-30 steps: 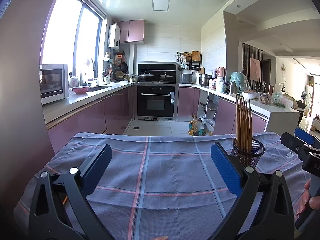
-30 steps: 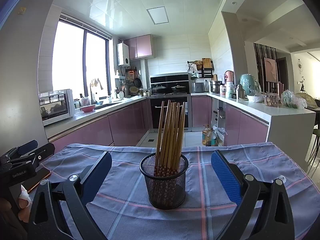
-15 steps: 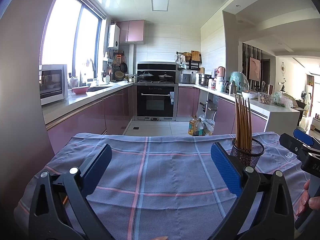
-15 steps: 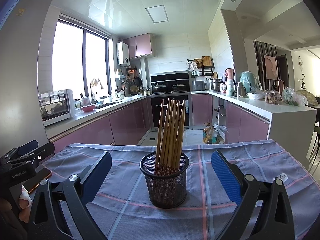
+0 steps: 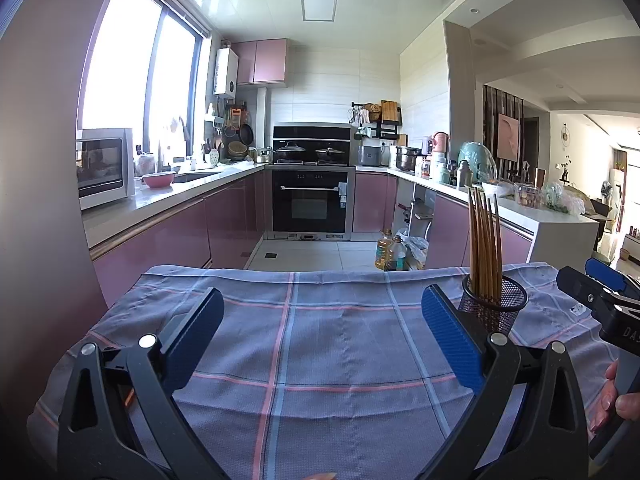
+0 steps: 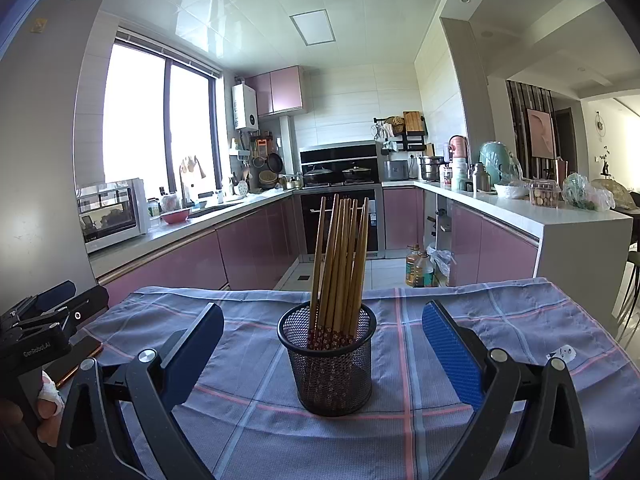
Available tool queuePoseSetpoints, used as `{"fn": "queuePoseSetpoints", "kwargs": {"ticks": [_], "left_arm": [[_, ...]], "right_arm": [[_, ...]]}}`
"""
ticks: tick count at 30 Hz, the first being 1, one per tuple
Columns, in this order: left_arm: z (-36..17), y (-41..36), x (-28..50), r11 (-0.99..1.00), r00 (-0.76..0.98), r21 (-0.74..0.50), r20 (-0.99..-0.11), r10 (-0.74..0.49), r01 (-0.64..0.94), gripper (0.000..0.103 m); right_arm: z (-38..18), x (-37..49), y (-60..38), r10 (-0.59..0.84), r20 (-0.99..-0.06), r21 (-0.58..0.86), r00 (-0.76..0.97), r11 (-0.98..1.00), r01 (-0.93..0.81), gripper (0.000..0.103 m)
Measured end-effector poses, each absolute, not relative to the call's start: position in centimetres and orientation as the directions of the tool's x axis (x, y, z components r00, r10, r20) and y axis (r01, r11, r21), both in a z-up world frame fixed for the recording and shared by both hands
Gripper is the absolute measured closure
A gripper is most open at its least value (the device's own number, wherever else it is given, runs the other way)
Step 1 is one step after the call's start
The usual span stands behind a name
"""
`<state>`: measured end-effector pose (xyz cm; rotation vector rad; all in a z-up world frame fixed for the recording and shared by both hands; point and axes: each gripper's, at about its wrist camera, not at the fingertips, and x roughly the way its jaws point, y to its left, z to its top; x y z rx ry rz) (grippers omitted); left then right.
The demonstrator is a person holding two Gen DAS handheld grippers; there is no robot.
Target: Organize utensils
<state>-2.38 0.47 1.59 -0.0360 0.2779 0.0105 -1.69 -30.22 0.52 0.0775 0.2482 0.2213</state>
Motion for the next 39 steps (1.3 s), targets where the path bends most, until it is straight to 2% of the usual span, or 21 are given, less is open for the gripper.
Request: {"fn": "queuePoseSetpoints", "kwargs": {"ticks": [39], "left_arm": [[1.21, 0.29, -1.85, 0.999, 0.961, -0.031, -0.278, -0.003, -0.005, 0.006]], "right_arm": [[0.24, -1.53, -30.59, 0.223, -0.235, 0.115, 0.946, 0.973, -0.201, 0.007]]}}
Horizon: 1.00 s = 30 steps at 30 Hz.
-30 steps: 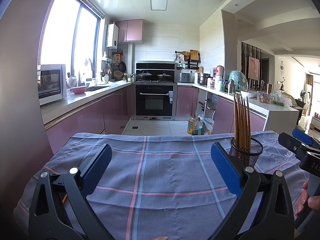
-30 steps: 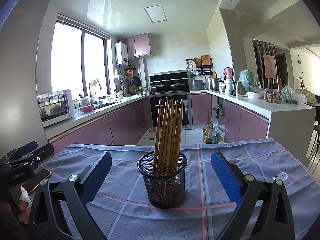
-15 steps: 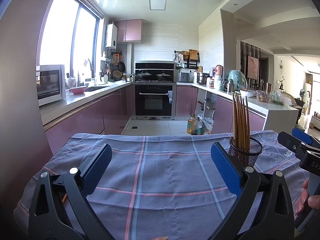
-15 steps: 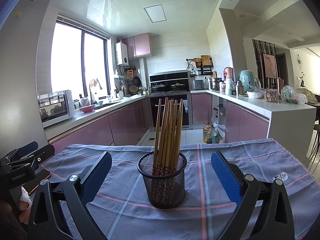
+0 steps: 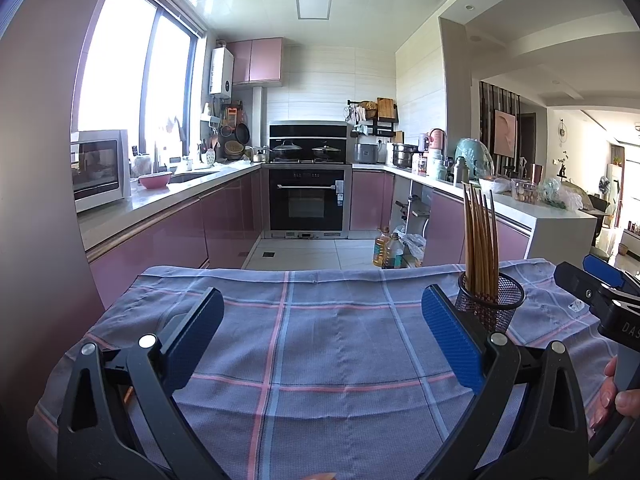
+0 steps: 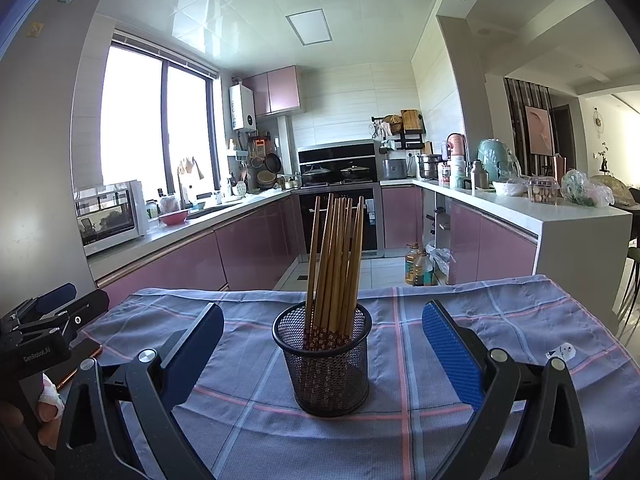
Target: Organize utensils
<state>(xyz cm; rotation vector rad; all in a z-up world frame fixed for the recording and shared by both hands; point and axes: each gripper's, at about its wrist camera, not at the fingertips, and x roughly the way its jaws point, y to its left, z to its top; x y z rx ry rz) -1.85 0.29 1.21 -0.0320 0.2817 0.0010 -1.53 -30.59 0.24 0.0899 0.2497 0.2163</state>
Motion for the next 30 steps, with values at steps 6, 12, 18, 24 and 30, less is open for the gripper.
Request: {"fn": "queuePoseSetpoints", "kwargs": {"ticks": [6, 12, 18, 24, 30], "left_arm": [[1.22, 0.27, -1.85, 1.000, 0.960, -0.031, -0.278, -0.003, -0.005, 0.006], [1.06, 0.22, -1.75, 1.000, 0.961, -0.031, -0.277, -0.007, -0.002, 0.006], [0.86, 0.39, -1.73, 1.000, 0.964, -0.021, -0.267, -0.002, -0.004, 0.006], [0.61, 0.32, -1.72, 1.000, 0.963, -0.012, -0.268, 0.004, -0.007, 0.006], [0.51, -0.04, -1.55, 1.000, 0.962, -0.002, -0.272, -0.002, 0.001, 0.006]], "right_arm": [[0.13, -1.55, -30.69, 0.223, -0.236, 0.117, 0.946, 0.973, -0.200, 0.007], [-0.02, -1.57, -30.71, 0.224, -0.239, 0.118, 0.945, 0.973, -0.200, 0.007], [-0.19, -1.47, -30.68, 0.229, -0.242, 0.122, 0.943, 0.971, -0.205, 0.007], [-0.39, -1.40, -30.81, 0.229, -0.247, 0.125, 0.942, 0.971, -0.203, 0.007], [-0.76, -1.22, -31.09, 0.225, -0.257, 0.133, 0.940, 0.971, -0.196, 0.007]]}}
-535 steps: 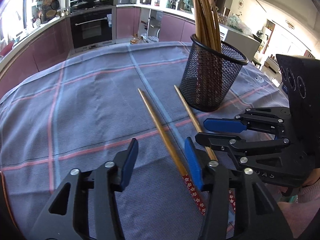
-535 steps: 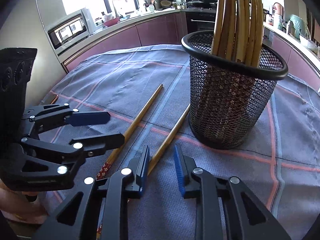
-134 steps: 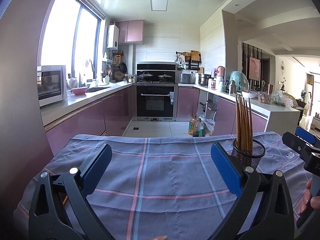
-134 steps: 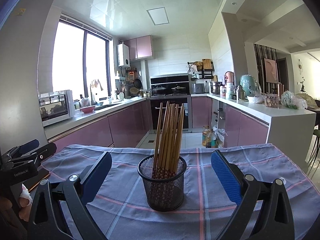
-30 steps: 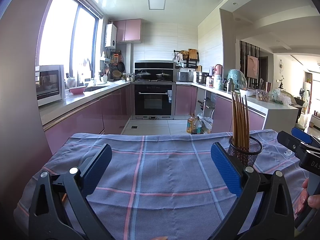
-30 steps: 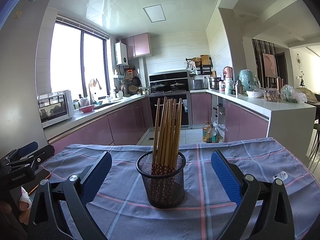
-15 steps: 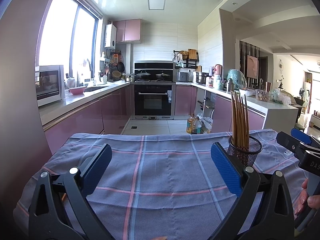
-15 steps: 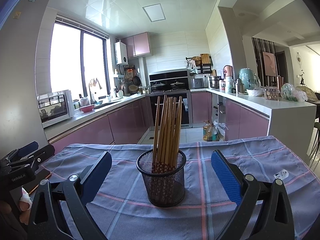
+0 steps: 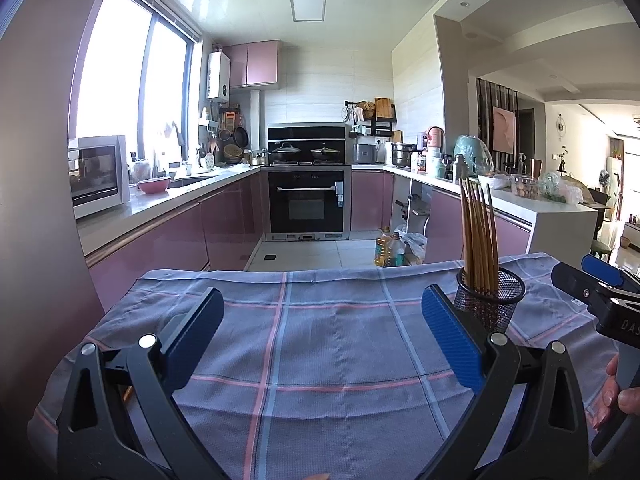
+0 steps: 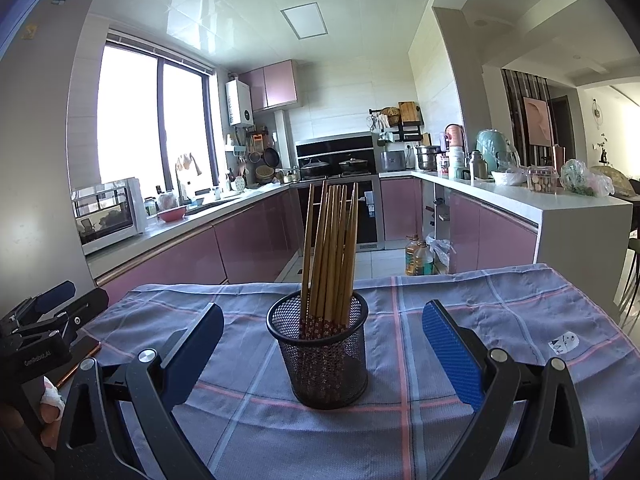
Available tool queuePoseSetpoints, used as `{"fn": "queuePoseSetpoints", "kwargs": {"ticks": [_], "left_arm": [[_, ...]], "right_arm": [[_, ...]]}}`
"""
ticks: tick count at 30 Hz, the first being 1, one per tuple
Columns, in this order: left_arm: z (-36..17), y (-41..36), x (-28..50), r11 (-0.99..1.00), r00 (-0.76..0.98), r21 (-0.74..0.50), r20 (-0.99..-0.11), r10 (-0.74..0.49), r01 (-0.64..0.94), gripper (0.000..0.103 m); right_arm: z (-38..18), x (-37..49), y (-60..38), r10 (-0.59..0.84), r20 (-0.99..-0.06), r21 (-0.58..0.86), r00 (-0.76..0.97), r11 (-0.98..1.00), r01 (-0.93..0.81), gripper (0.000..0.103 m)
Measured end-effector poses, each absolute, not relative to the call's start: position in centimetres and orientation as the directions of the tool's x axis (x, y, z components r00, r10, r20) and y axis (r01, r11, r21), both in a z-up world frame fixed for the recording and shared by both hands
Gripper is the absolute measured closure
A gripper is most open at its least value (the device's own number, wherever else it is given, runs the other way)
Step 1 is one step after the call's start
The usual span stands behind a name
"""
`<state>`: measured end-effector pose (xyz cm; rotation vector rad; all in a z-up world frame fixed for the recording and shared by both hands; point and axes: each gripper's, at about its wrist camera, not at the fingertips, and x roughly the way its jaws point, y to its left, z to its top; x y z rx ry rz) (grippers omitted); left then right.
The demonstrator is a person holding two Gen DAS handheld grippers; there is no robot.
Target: Organize utensils
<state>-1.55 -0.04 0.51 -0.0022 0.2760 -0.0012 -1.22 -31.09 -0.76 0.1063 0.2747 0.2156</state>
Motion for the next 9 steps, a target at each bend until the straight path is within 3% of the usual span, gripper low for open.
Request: {"fn": "queuePoseSetpoints", "kwargs": {"ticks": [9], "left_arm": [[-0.30, -0.03, -0.70, 1.000, 0.949, -0.008, -0.315, 0.000, -0.003, 0.006]], "right_arm": [[-1.01, -0.65, -31.73, 0.221, -0.274, 0.141, 0.936, 0.972, -0.188, 0.007]]}}
